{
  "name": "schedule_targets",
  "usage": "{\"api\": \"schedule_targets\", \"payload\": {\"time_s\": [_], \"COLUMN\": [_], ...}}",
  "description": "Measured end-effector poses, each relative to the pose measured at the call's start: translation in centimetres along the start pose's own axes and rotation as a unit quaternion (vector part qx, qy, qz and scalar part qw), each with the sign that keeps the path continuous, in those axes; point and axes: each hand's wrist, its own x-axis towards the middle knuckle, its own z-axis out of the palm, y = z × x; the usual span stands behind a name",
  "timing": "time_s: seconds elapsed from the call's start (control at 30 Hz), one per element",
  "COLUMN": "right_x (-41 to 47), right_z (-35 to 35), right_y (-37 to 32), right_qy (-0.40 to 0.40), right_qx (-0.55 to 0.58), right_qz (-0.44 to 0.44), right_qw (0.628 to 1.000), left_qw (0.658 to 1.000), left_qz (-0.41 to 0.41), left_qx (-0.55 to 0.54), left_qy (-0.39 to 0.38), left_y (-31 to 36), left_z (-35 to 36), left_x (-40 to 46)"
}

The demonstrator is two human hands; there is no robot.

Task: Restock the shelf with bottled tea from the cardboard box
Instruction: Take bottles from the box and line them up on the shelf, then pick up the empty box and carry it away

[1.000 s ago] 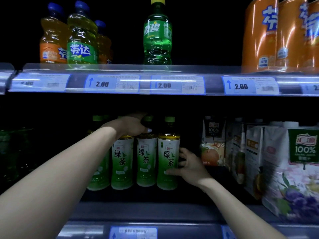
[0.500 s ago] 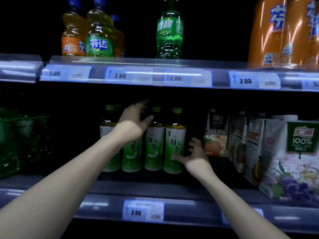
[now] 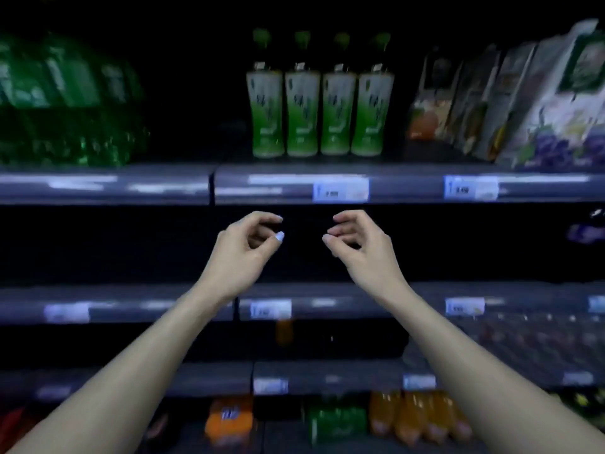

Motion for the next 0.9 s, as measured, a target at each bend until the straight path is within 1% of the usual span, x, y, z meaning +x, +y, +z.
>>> {"api": "schedule_targets", "payload": {"time_s": [0.13,0.23,0.33,0.43,0.53,0.6,0.73,0.83,0.9], "right_x": [-8.1,-14.1,-20.3,-26.6,-32.5,-36.3,-43.9,-48.7,-51.5], "right_z": [3.4,5.6,7.4,9.0,11.3,13.1,16.5,19.1,20.6], "right_y": [5.9,12.6,20.3,28.5,36.9,42.6,53.2,59.8,63.3], "right_qy": [-0.086,-0.136,-0.188,-0.198,-0.198,-0.185,-0.193,-0.208,-0.213], "right_qx": [-0.014,-0.027,-0.053,-0.068,-0.086,-0.094,-0.106,-0.099,-0.084], "right_qz": [0.101,0.209,0.331,0.441,0.517,0.548,0.607,0.658,0.677], "right_qw": [0.991,0.968,0.923,0.873,0.829,0.810,0.764,0.717,0.700], "left_qw": [0.991,0.966,0.926,0.879,0.836,0.814,0.770,0.752,0.747], "left_qz": [-0.125,-0.243,-0.360,-0.456,-0.527,-0.558,-0.615,-0.633,-0.637], "left_qx": [-0.008,-0.005,0.012,0.037,0.068,0.091,0.128,0.148,0.153], "left_qy": [-0.055,-0.089,-0.111,-0.135,-0.141,-0.137,-0.111,-0.108,-0.111], "left_y": [-7.1,-13.6,-20.8,-28.5,-36.7,-42.6,-52.8,-59.0,-62.5], "left_z": [1.1,2.4,4.3,6.6,9.7,12.1,16.8,19.4,20.6], "left_x": [-8.8,-16.0,-23.1,-29.7,-35.5,-38.8,-44.4,-48.4,-51.0]}}
